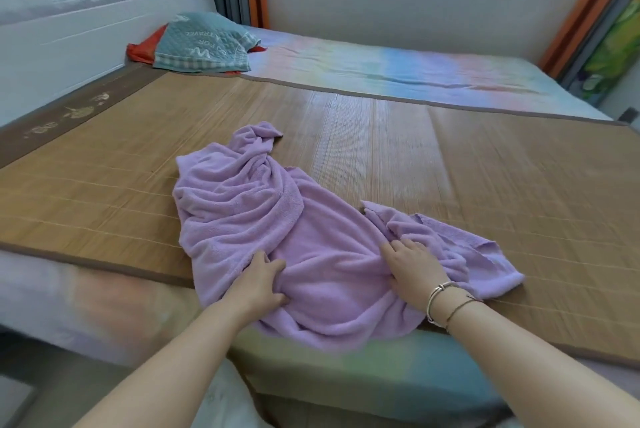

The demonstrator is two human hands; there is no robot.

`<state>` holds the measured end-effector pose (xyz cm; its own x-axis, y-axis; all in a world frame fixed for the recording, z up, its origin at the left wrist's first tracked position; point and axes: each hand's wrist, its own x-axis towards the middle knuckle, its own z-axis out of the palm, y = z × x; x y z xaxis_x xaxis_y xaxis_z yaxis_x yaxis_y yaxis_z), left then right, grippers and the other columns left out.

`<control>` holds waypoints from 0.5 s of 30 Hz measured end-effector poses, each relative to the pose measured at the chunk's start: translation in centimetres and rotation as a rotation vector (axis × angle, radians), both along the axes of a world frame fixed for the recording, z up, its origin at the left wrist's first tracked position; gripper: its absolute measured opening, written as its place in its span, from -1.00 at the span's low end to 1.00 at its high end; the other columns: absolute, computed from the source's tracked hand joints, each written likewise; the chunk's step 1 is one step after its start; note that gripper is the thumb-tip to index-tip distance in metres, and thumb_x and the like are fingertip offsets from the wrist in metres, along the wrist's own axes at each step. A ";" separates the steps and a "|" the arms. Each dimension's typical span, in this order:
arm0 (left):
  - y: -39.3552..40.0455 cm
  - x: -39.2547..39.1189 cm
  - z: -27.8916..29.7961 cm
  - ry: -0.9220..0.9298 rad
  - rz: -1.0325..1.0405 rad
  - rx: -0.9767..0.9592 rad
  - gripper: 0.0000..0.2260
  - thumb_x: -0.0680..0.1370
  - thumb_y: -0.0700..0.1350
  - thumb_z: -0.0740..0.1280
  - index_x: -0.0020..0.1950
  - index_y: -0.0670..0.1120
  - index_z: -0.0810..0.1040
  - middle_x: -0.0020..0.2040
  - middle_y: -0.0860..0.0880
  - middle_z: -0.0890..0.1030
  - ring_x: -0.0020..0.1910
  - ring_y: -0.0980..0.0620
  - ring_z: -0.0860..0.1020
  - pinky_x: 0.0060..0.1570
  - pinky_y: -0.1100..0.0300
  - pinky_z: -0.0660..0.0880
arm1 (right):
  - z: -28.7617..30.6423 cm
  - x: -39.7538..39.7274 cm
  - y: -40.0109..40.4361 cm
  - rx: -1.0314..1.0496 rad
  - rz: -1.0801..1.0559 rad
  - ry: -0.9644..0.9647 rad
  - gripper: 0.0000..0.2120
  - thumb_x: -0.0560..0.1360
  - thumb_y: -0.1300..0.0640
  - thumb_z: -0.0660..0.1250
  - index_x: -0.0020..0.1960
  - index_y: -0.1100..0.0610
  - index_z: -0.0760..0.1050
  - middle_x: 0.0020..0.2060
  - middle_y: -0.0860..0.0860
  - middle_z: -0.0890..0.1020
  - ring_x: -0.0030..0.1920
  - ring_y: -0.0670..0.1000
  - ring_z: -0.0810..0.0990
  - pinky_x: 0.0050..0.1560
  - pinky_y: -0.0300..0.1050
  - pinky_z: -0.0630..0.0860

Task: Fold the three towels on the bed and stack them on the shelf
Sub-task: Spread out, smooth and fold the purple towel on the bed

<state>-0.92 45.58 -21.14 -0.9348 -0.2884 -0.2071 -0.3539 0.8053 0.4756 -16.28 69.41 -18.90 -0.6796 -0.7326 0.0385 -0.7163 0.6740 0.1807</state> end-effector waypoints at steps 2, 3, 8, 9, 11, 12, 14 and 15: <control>-0.1 -0.1 1.0 0.090 -0.003 0.027 -0.80 0.41 -0.14 0.35 -0.25 -0.03 0.31 -0.04 -0.02 0.32 -0.07 -0.06 0.43 0.04 -0.01 0.45 | 1.5 0.8 0.2 -0.003 0.056 -0.037 -0.64 0.16 0.27 0.50 -0.11 0.16 0.43 -0.37 0.06 0.58 -0.36 0.12 0.59 -0.49 -0.13 0.39; -0.1 -0.2 1.5 0.148 -0.011 0.011 -0.82 0.41 -0.12 0.32 -0.27 -0.02 0.32 -0.06 0.00 0.37 -0.06 -0.08 0.45 0.03 -0.04 0.45 | 2.4 1.1 0.4 -0.055 0.037 -0.043 -0.71 0.35 0.26 0.38 0.04 0.16 0.41 -0.21 0.09 0.61 -0.21 0.14 0.61 -0.41 -0.11 0.37; 0.9 -0.4 6.1 0.402 0.048 0.185 -0.83 0.52 -0.03 0.12 -0.05 -0.09 0.42 -0.19 0.03 0.50 -0.17 0.01 0.46 -0.01 0.06 0.43 | 5.6 2.6 1.5 -0.262 0.032 0.009 -0.58 0.40 0.14 0.36 0.17 -0.01 0.26 -0.06 0.05 0.54 -0.35 0.14 0.51 -0.51 -0.20 0.31; 1.2 -0.4 7.4 0.467 0.039 0.208 -0.85 0.53 -0.03 0.12 -0.10 -0.08 0.39 -0.22 0.02 0.48 -0.21 0.03 0.43 -0.07 0.06 0.41 | 6.3 2.7 1.8 -0.249 0.013 0.001 -0.60 0.41 0.20 0.34 0.09 -0.04 0.20 -0.11 0.08 0.52 -0.40 0.14 0.52 -0.54 -0.17 0.31; 2.0 0.2 10.1 0.564 -0.053 0.184 -0.82 0.56 0.02 0.16 -0.23 0.03 0.31 -0.30 0.06 0.42 -0.30 0.10 0.38 -0.17 0.07 0.39 | 8.2 3.6 2.7 -0.065 0.112 0.117 -0.66 0.46 0.25 0.27 0.09 -0.04 0.21 -0.15 0.11 0.45 -0.29 0.12 0.58 -0.47 -0.06 0.43; 2.2 0.7 11.5 0.535 -0.122 0.141 -0.76 0.56 0.08 0.22 -0.26 0.08 0.27 -0.34 0.09 0.38 -0.33 0.14 0.35 -0.21 0.10 0.37 | 9.6 4.4 3.3 0.061 0.128 0.140 -0.77 0.53 0.15 0.20 0.15 -0.01 0.26 -0.10 0.11 0.45 -0.18 0.12 0.56 -0.37 -0.06 0.42; 1.9 1.8 14.5 0.341 -0.250 -0.055 -0.65 0.42 0.28 0.35 -0.24 0.11 0.27 -0.34 0.10 0.41 -0.32 0.14 0.39 -0.23 0.13 0.40 | 12.5 5.7 5.1 0.197 0.150 0.079 -0.58 0.52 -0.33 -0.01 0.10 -0.02 0.33 -0.04 0.06 0.48 -0.15 0.10 0.47 -0.31 -0.12 0.28; 0.9 2.1 15.9 0.207 -0.286 -0.208 -0.59 0.33 0.35 0.39 -0.22 0.11 0.28 -0.32 0.09 0.45 -0.28 0.11 0.45 -0.20 0.14 0.43 | 13.6 6.0 5.9 0.174 0.152 0.061 -0.42 0.41 -0.46 -0.06 0.08 -0.01 0.35 -0.06 0.03 0.52 -0.16 0.10 0.47 -0.29 -0.11 0.28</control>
